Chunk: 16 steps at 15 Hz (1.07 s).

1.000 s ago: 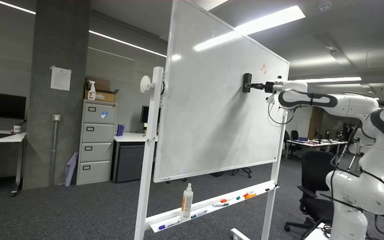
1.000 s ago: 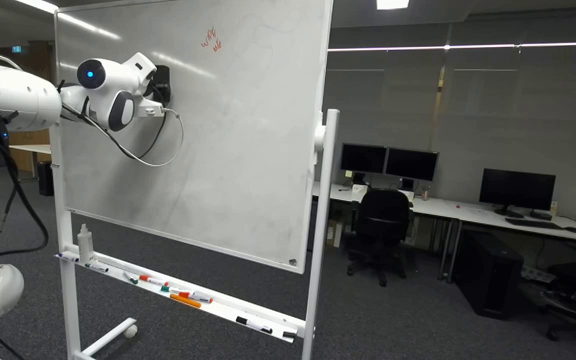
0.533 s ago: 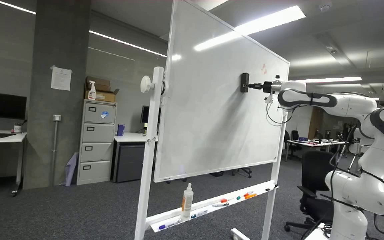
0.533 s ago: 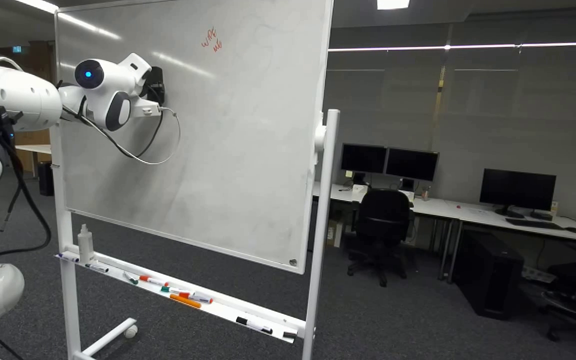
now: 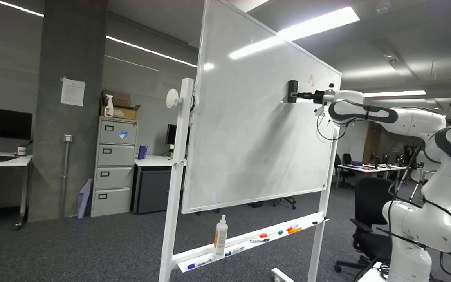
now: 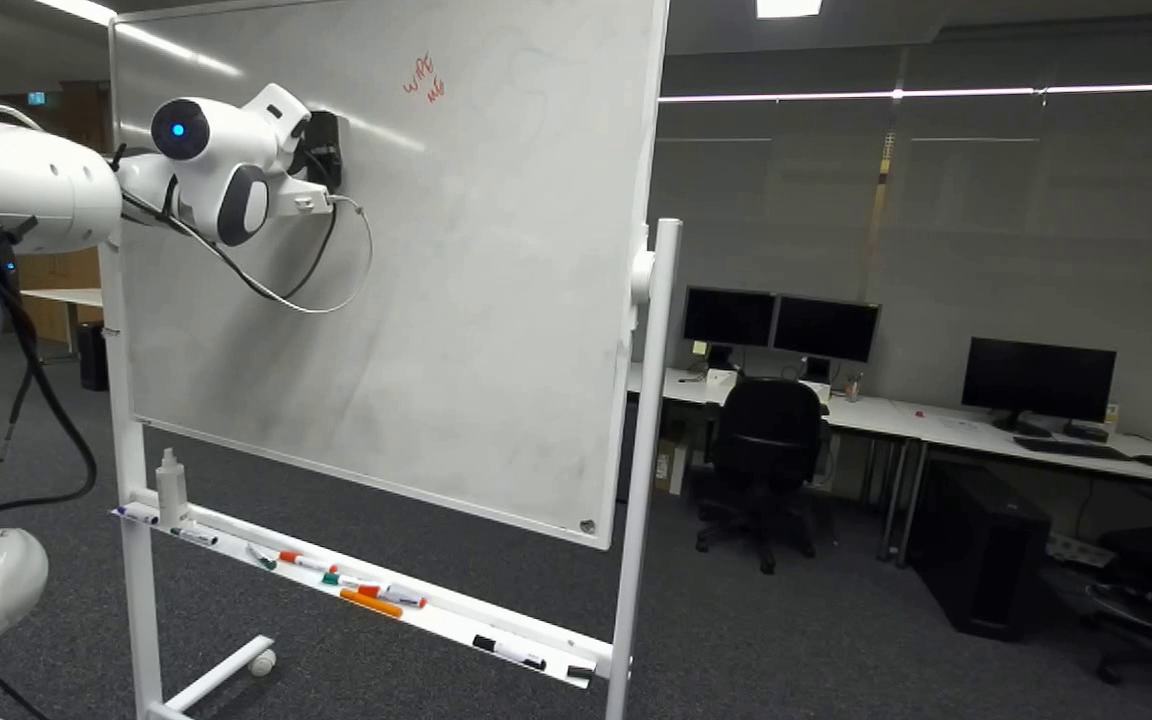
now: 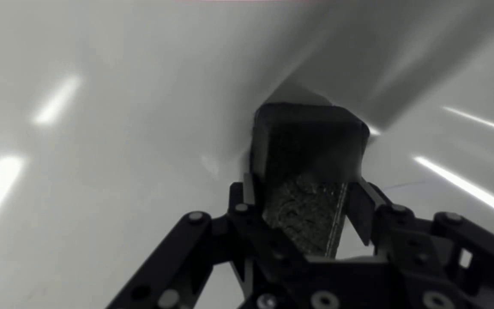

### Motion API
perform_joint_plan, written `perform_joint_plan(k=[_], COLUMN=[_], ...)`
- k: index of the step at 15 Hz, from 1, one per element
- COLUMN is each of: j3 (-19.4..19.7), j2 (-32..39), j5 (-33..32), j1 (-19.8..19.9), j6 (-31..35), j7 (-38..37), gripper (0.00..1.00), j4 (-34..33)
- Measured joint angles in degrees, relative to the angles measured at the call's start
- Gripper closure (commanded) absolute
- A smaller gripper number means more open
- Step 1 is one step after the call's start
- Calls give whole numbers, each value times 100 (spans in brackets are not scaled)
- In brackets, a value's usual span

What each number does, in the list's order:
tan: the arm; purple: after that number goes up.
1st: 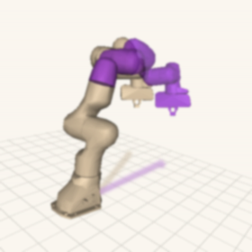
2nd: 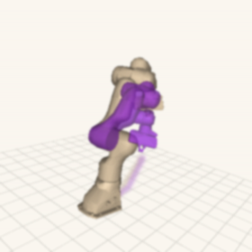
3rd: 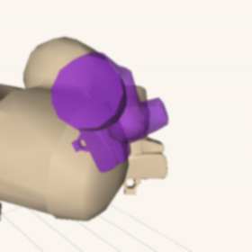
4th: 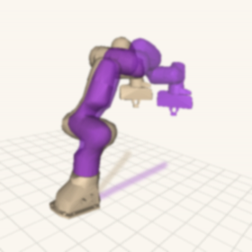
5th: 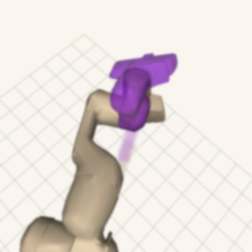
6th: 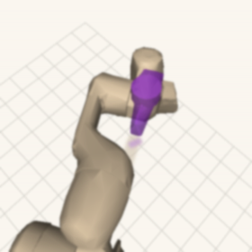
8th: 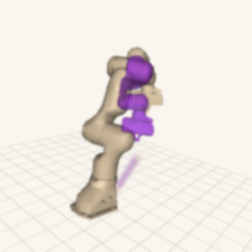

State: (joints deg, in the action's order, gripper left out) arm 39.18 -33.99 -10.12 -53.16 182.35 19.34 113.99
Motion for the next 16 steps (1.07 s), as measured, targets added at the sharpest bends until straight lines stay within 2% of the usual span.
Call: perform_joint_plan(k=[6, 10, 13, 16], j3=[208, 223, -144, -706], j2=[263, 359, 402, 383], j5=[58, 86, 437, 729], j1=[399, 567, 984, 1601], j6=[-48, -64, -275, -526], j7=[-31, -310, -520, -633], gripper=[69, 69, 69, 69], j4=[-769, -919, -870, -822])
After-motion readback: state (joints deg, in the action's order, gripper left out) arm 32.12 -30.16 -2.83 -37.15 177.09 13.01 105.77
